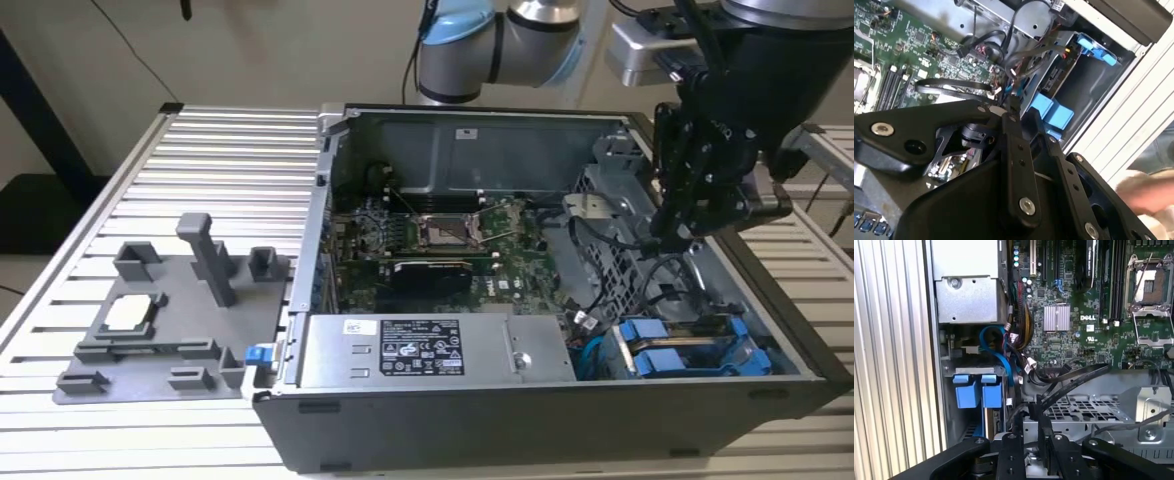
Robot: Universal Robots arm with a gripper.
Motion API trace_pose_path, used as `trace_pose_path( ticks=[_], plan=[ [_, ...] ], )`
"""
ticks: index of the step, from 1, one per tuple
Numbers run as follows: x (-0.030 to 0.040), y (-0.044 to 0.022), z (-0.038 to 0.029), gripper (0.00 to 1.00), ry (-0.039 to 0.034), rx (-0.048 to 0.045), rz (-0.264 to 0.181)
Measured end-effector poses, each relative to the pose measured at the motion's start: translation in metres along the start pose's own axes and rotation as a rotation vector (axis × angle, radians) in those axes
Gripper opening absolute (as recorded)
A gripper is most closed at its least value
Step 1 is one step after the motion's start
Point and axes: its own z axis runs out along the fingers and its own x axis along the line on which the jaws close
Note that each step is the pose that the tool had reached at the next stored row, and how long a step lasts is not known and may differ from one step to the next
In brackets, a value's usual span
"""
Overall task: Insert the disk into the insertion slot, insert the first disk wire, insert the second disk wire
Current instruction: 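Insert the first disk wire, then insert the second disk wire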
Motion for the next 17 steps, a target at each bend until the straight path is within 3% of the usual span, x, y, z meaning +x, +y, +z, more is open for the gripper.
trace_pose_path(
  ticks=[9, 13, 17],
  plan=[
    [-0.0059, 0.0081, 0.0062, 0.27, 0.0164, 0.0013, -0.050],
    [-0.0069, 0.0133, 0.0074, 0.27, 0.0352, 0.0016, -0.063],
    [-0.0098, 0.0174, 0.0114, 0.27, 0.0446, 0.0061, -0.071]
  ],
)
